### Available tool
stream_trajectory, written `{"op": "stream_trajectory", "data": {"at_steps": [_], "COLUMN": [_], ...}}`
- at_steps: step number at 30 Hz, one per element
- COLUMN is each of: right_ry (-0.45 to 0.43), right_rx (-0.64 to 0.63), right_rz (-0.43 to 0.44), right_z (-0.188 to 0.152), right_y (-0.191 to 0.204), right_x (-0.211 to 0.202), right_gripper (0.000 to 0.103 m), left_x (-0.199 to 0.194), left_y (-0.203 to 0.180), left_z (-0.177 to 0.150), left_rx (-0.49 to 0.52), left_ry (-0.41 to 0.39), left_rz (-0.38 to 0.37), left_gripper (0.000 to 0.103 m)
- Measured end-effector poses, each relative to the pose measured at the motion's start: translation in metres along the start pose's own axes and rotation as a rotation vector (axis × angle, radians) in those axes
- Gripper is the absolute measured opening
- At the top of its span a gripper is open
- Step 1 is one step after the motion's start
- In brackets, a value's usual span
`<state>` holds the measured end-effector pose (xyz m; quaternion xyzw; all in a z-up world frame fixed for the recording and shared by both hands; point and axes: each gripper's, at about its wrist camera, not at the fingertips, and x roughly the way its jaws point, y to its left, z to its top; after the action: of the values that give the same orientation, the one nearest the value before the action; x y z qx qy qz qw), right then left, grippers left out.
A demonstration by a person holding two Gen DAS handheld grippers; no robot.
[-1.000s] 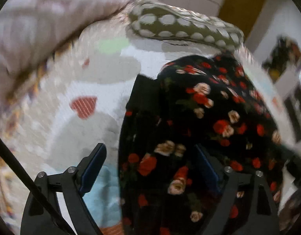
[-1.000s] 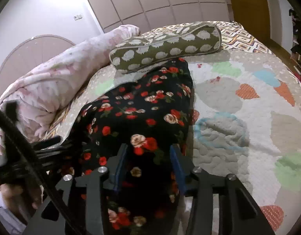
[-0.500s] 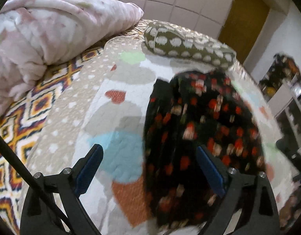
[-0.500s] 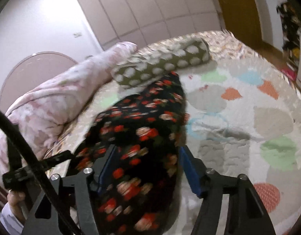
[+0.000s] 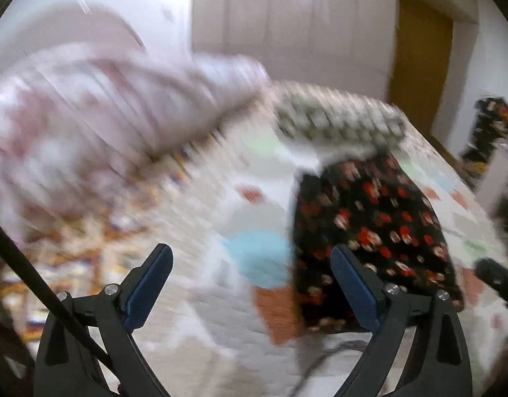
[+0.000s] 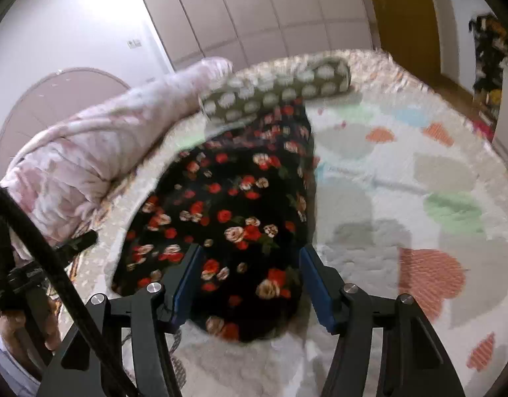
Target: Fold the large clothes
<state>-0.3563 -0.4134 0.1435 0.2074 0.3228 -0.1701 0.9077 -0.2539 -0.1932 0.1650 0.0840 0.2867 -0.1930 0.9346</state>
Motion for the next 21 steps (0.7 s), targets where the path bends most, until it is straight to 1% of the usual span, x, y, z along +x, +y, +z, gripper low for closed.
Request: {"op": "stream_trajectory", "data": {"at_steps": [1,2,4,5,6,7,8,9,10,11,12,13,15,16,17,19,20,21], "right_ry": [-0.023,-0.038,-0.083,-0.107,-0.131,-0.153,-0.187,-0.214,-0.234,-0.27,-0.299,-0.344,-0.396,-0.404,-0.386,-0.321,-0.281,-0.269], "right_rx": [-0.011,-0.019,-0.039,-0.048,-0.055,-0.059,-0.06,-0.059,-0.059,-0.062,-0.065,-0.066,-0.064,-0.059,-0.048,-0.037,-0.04,-0.041], "right_rz": [-0.008,-0.015,-0.037,-0.053,-0.07,-0.086,-0.105,-0.121,-0.133,-0.154,-0.176,-0.216,-0.273,-0.292,-0.307,-0.269,-0.233,-0.233], "right_z": [-0.005,-0.008,-0.019,-0.025,-0.03,-0.034,-0.038,-0.042,-0.043,-0.047,-0.051,-0.056,-0.065,-0.07,-0.077,-0.085,-0.089,-0.093], "right_y": [0.004,0.007,0.013,0.017,0.019,0.022,0.024,0.026,0.027,0.029,0.032,0.035,0.037,0.037,0.035,0.031,0.028,0.028], "right_x": [-0.012,-0.019,-0.038,-0.048,-0.057,-0.066,-0.078,-0.087,-0.094,-0.106,-0.115,-0.126,-0.138,-0.14,-0.141,-0.138,-0.136,-0.136], "right_gripper": [0.071,0.073,0.081,0.082,0.086,0.088,0.089,0.092,0.095,0.097,0.101,0.103,0.103,0.103,0.103,0.103,0.103,0.103], "left_x": [-0.015,-0.036,-0.065,-0.071,-0.082,-0.096,-0.101,-0.105,-0.118,-0.127,-0.131,-0.135,-0.144,-0.149,-0.151,-0.156,-0.157,-0.157], "left_y": [0.0,-0.001,-0.001,-0.008,-0.01,-0.007,-0.014,-0.017,-0.012,-0.017,-0.018,-0.017,-0.016,-0.016,-0.017,-0.022,-0.026,-0.03], "left_z": [0.0,-0.001,-0.003,0.0,-0.001,-0.005,-0.003,-0.001,-0.006,-0.008,-0.011,-0.015,-0.026,-0.032,-0.036,-0.046,-0.052,-0.057], "left_rx": [0.013,0.027,0.024,0.016,0.007,-0.006,-0.013,-0.02,-0.031,-0.041,-0.051,-0.064,-0.082,-0.088,-0.09,-0.081,-0.065,-0.055], "left_ry": [-0.055,-0.123,-0.205,-0.23,-0.251,-0.268,-0.278,-0.286,-0.294,-0.294,-0.283,-0.265,-0.235,-0.227,-0.223,-0.204,-0.195,-0.194], "left_rz": [0.041,0.076,0.093,0.091,0.087,0.083,0.075,0.061,0.036,0.009,-0.017,-0.044,-0.1,-0.11,-0.112,-0.098,-0.078,-0.059], "left_gripper": [0.097,0.101,0.103,0.103,0.103,0.103,0.103,0.103,0.103,0.103,0.103,0.103,0.103,0.103,0.103,0.103,0.103,0.103]}}
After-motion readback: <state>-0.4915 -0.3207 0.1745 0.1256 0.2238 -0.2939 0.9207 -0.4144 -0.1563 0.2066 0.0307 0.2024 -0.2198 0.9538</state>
